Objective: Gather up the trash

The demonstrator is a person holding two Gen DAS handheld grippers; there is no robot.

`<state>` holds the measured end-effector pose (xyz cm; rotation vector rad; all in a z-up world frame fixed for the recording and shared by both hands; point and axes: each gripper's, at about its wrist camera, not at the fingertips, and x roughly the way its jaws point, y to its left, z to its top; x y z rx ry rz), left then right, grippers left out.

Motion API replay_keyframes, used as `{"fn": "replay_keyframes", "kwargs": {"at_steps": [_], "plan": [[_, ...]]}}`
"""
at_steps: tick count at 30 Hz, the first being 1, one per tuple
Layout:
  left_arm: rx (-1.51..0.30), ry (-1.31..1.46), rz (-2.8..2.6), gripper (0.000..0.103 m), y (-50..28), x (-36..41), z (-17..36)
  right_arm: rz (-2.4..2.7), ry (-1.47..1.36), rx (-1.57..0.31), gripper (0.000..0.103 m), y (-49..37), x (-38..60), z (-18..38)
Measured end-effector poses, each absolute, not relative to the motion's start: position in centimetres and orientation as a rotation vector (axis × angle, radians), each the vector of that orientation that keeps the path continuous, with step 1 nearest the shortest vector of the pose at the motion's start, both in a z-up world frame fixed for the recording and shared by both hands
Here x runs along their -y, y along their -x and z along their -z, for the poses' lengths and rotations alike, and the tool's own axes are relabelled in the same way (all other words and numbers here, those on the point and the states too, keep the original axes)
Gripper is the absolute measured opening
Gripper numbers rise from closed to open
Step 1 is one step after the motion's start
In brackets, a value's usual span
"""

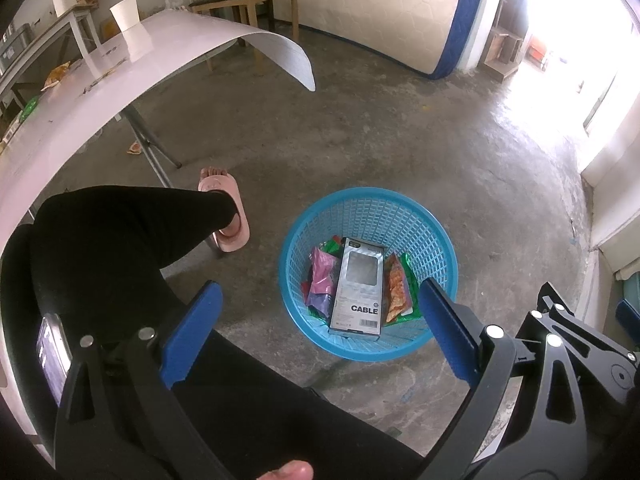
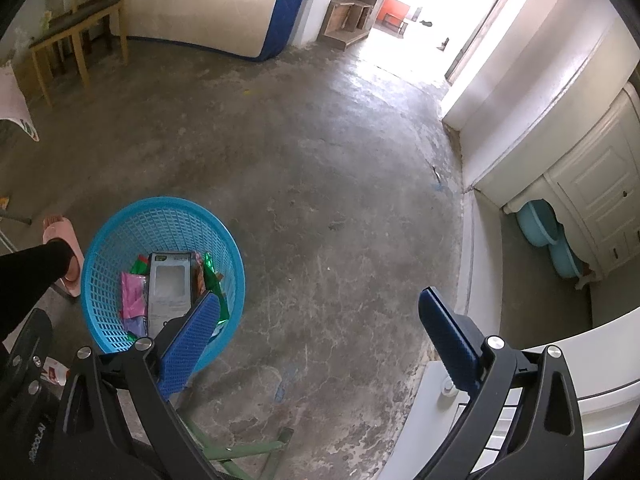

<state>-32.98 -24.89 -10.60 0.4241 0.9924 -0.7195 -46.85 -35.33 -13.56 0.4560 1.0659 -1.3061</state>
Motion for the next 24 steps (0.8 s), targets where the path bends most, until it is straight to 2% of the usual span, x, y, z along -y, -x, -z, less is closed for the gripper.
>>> {"fn": "replay_keyframes", "kwargs": {"at_steps": [24], "plan": [[-0.994, -0.422, 0.719, 0.094, 32.96, 24.85, 10.60, 1.298, -0.453, -1.065, 0.097, 46.75, 35.52, 13.70]]}}
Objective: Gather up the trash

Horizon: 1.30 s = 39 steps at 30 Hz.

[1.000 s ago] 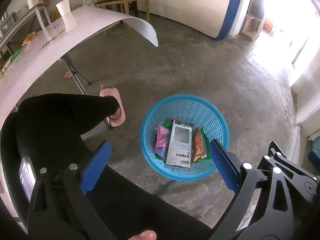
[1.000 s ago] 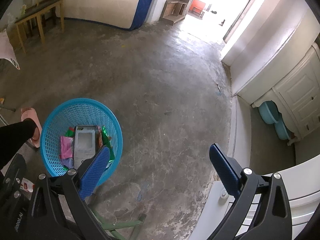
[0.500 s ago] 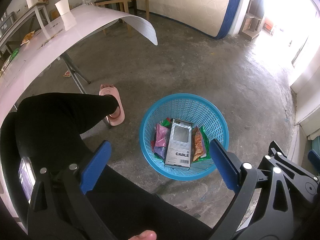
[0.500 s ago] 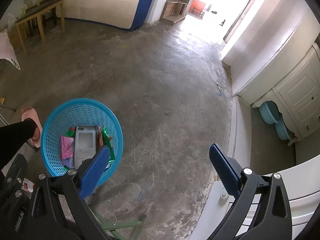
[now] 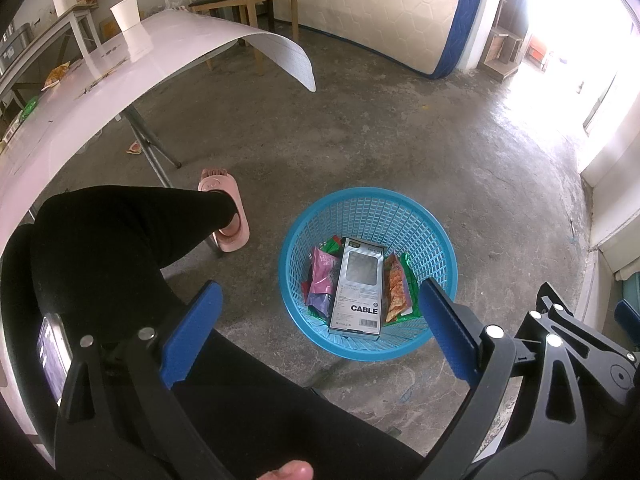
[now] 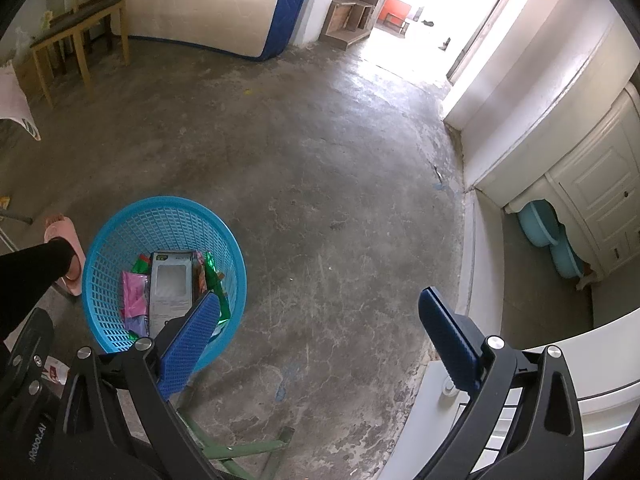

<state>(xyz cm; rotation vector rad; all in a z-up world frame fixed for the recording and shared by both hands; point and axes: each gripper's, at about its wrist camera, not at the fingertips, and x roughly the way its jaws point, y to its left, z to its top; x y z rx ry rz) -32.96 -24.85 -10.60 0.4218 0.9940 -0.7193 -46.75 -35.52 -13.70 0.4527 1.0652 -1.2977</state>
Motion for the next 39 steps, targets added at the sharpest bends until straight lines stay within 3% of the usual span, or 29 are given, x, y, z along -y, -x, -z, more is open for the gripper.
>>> {"fn": "replay_keyframes", "kwargs": {"at_steps": [39], "plan": [[-0.994, -0.421, 0.719, 0.094, 32.86, 24.77, 10.56, 1.289, -0.483, -1.076, 0.097, 46.82, 35.55, 13.95]]}}
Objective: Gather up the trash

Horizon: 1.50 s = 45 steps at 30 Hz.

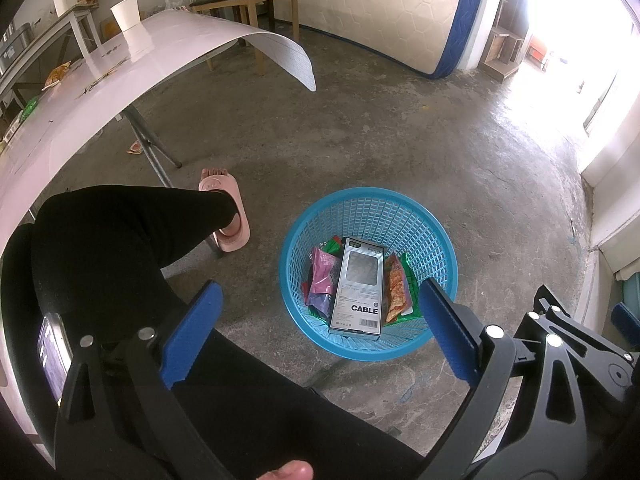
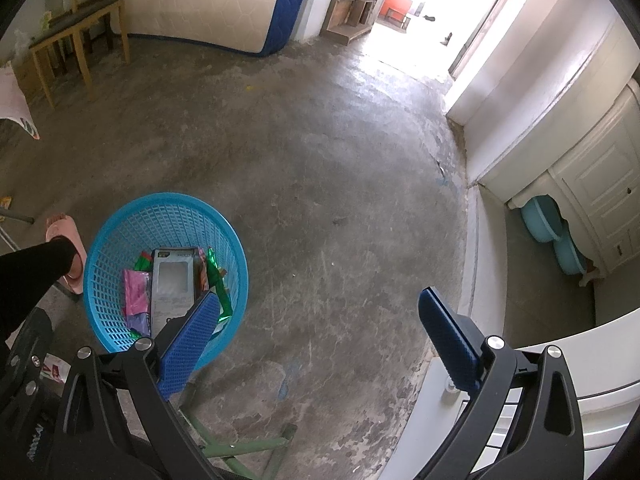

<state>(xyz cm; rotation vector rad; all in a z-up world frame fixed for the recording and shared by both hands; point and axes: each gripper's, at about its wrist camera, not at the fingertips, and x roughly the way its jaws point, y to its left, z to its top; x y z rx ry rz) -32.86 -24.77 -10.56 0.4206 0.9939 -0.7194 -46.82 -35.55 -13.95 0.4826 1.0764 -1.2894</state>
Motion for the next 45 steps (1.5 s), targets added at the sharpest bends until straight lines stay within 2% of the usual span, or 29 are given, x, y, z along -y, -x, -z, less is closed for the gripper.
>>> {"fn": "replay_keyframes", "kwargs": {"at_steps": [45], "plan": [[-0.995, -0.421, 0.721, 0.094, 32.83, 24.70, 10.56, 1.287, -0.505, -1.086, 0.097, 47.09, 35.91, 14.22]]}}
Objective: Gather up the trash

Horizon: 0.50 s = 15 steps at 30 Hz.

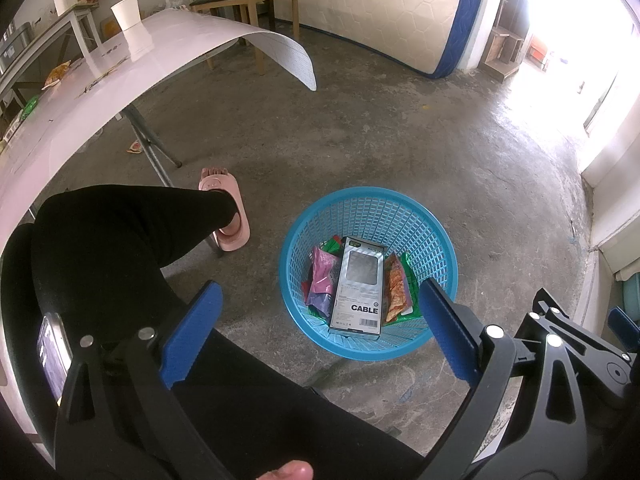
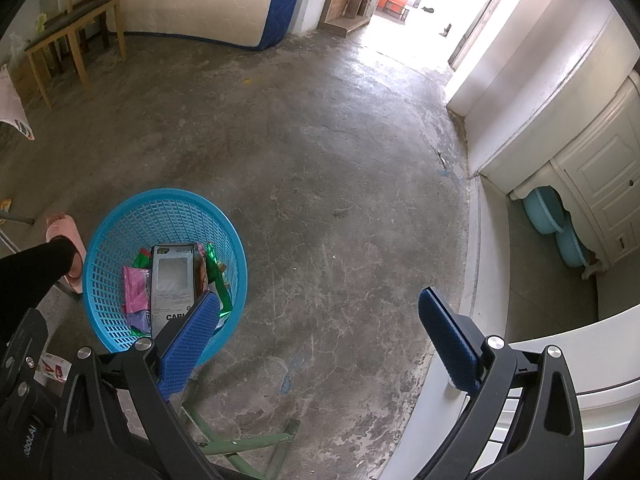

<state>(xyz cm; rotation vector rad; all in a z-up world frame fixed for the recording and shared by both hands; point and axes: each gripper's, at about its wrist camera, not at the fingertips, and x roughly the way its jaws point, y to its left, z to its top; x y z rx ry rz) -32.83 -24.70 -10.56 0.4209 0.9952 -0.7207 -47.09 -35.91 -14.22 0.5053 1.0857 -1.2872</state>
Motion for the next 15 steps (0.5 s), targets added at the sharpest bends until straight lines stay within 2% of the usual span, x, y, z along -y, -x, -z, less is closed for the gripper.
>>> {"fn": "replay_keyframes", "kwargs": {"at_steps": [15], "plan": [[-0.996, -0.421, 0.720, 0.094, 32.87, 24.73, 10.55, 1.285, -0.519, -1.093, 0.097, 47.21, 35.71, 14.71]]}}
